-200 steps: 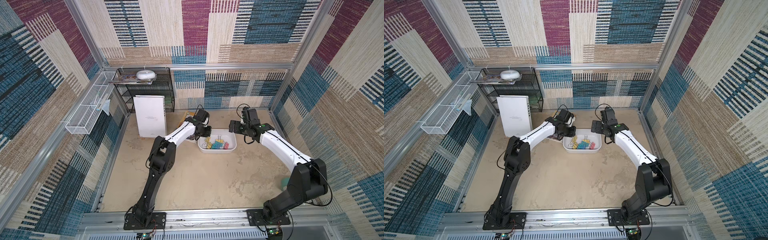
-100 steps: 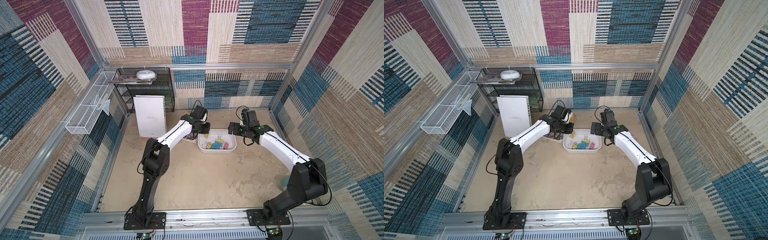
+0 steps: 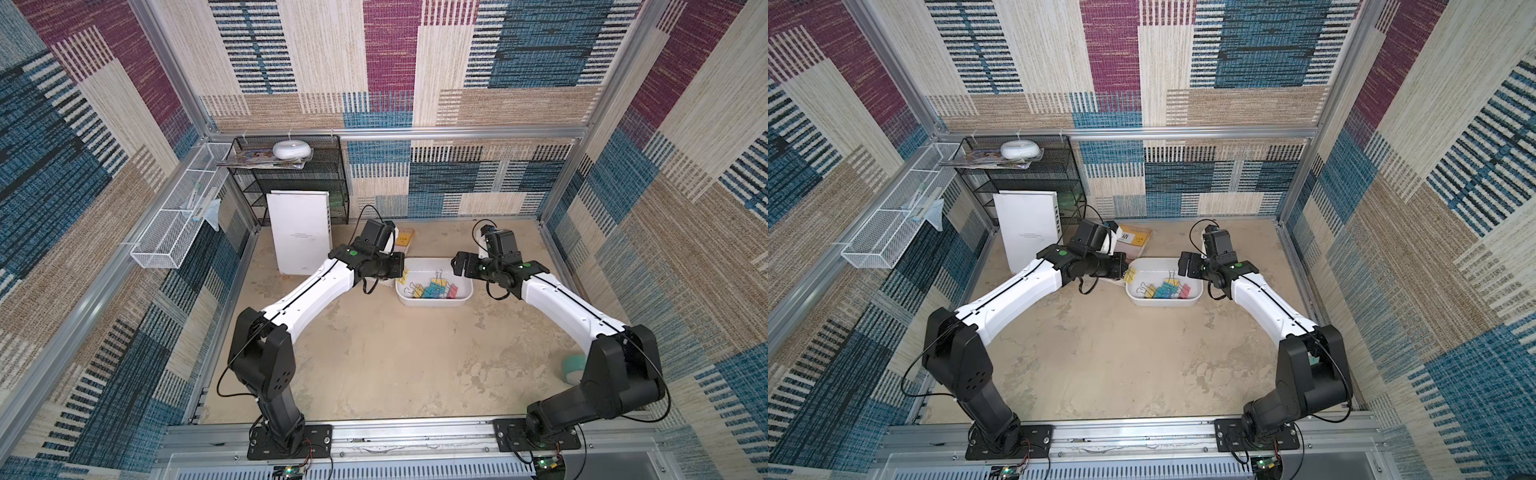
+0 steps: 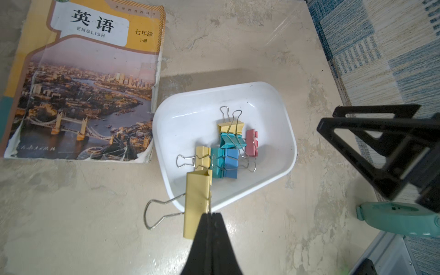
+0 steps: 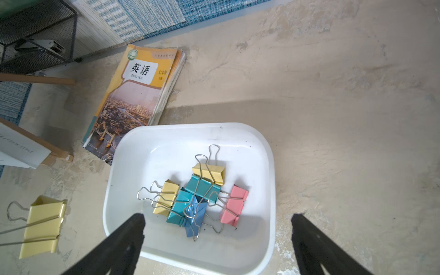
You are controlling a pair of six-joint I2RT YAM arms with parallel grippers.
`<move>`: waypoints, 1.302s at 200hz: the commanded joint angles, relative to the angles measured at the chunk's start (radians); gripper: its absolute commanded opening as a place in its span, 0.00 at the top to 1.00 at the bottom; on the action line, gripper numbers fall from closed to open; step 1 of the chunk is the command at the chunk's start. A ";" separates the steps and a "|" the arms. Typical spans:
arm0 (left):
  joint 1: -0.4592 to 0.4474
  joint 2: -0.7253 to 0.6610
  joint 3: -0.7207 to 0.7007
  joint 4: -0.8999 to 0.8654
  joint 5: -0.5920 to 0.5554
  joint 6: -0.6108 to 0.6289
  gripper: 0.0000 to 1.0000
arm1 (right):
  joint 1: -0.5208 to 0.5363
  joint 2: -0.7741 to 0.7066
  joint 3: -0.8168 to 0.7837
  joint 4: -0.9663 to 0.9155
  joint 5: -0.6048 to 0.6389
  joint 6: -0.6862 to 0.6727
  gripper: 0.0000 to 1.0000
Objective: Take out the binder clips from the storage box
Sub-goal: Place the binder clip at the center of the board.
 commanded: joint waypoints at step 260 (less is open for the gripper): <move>-0.023 -0.344 -0.624 0.167 -0.061 -0.103 0.49 | 0.226 0.180 0.156 -0.073 -0.010 -0.006 0.01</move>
